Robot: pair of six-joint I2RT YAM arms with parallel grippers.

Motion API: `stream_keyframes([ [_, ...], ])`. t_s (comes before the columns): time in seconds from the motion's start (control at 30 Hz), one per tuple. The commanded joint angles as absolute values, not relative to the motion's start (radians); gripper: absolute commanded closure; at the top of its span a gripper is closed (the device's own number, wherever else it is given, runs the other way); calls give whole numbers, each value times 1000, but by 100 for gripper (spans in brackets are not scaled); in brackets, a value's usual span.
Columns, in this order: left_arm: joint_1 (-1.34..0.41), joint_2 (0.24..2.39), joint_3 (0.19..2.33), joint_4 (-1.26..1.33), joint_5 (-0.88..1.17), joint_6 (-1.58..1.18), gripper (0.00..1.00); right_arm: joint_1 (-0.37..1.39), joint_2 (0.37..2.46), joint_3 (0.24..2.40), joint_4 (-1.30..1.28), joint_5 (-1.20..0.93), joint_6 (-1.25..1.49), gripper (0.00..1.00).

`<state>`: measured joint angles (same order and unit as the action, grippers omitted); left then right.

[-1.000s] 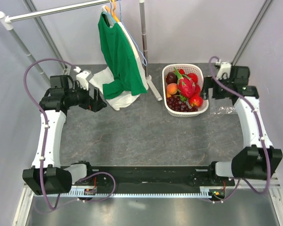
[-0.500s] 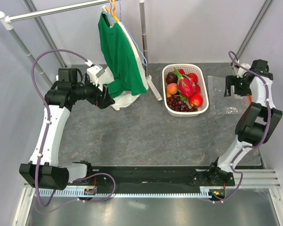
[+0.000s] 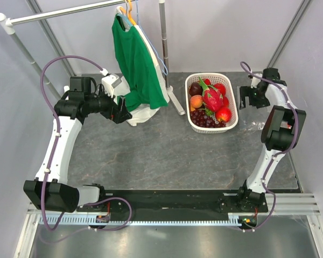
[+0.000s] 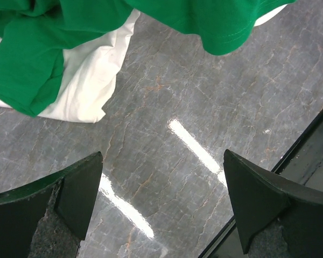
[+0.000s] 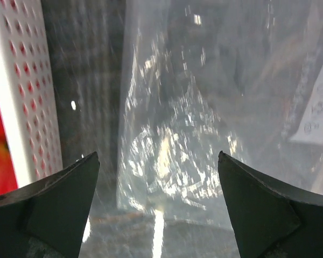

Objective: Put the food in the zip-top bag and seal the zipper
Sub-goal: Pick up the zipper food storage bag at the center of the board.

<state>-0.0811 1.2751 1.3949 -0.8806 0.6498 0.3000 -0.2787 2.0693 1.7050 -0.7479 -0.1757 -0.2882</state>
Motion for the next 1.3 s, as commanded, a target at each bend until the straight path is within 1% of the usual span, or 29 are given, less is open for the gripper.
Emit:
stream_keyframes([
  [0.0, -86, 1282, 1410, -862, 614, 296, 0, -239, 2131, 1801, -632, -89, -184, 2],
  [0.23, -86, 1292, 1397, -862, 571, 310, 0, -226, 2249, 1911, -617, -86, -121, 8],
  [0.47, -86, 1310, 1401, -861, 566, 302, 0, -207, 2330, 1895, -583, -38, -112, 8],
  [0.57, -86, 1316, 1414, -861, 569, 298, 0, -206, 2327, 1864, -571, -6, -124, 10],
  [0.67, -86, 1321, 1430, -861, 575, 287, 0, -210, 2298, 1819, -571, 15, -147, 30],
  [0.7, -86, 1322, 1439, -861, 577, 282, 0, -218, 2283, 1804, -572, 11, -150, 51],
  [0.73, -86, 1322, 1443, -859, 578, 278, 0, -222, 2245, 1781, -572, 2, -158, 65],
  [0.77, -86, 1322, 1450, -856, 583, 272, 0, -229, 2223, 1773, -572, 2, -161, 77],
  [0.8, -86, 1322, 1460, -853, 584, 261, 0, -245, 2201, 1770, -586, -23, -166, 93],
  [0.83, -86, 1324, 1465, -853, 589, 255, 0, -255, 2159, 1781, -598, -32, -172, 100],
  [1.0, -86, 1322, 1494, -844, 632, 184, 0, -308, 2014, 1861, -724, -153, -254, 100],
  [1.1, -84, 1306, 1497, -827, 650, 132, 0, -310, 1907, 1919, -828, -321, -336, 100],
  [1.17, -83, 1292, 1494, -810, 646, 109, 0, -296, 1838, 1969, -946, -395, -370, 100],
  [1.2, -77, 1276, 1488, -802, 644, 80, 0, -272, 1816, 1985, -989, -472, -417, 100],
  [1.27, -58, 1261, 1482, -792, 655, 52, 0, -227, 1735, 1974, -1063, -508, -448, 100],
])
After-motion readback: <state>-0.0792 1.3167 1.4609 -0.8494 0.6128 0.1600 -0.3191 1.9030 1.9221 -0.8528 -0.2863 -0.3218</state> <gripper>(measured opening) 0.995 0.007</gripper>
